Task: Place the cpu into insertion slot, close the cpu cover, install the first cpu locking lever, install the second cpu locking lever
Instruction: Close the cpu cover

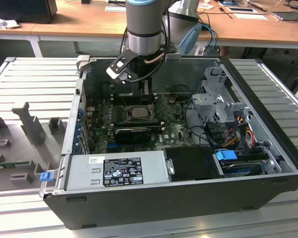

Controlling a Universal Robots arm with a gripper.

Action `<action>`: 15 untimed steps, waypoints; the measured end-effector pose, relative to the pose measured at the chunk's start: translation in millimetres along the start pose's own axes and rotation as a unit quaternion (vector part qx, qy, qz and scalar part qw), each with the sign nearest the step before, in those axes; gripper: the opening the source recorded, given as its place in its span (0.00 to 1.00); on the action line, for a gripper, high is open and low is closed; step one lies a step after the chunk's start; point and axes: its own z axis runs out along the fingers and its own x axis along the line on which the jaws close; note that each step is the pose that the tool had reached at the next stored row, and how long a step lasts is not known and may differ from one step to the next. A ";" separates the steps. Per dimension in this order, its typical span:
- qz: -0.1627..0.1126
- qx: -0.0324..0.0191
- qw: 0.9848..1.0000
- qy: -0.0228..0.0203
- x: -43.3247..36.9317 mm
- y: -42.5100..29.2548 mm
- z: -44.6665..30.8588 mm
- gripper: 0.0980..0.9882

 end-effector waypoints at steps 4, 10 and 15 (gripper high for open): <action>0.000 0.000 1.000 0.000 0.3 1.1 -14.0 0.01; 0.001 0.003 1.000 0.000 0.6 22.7 -12.6 0.01; 0.001 0.008 1.000 0.000 0.9 36.9 -13.0 0.01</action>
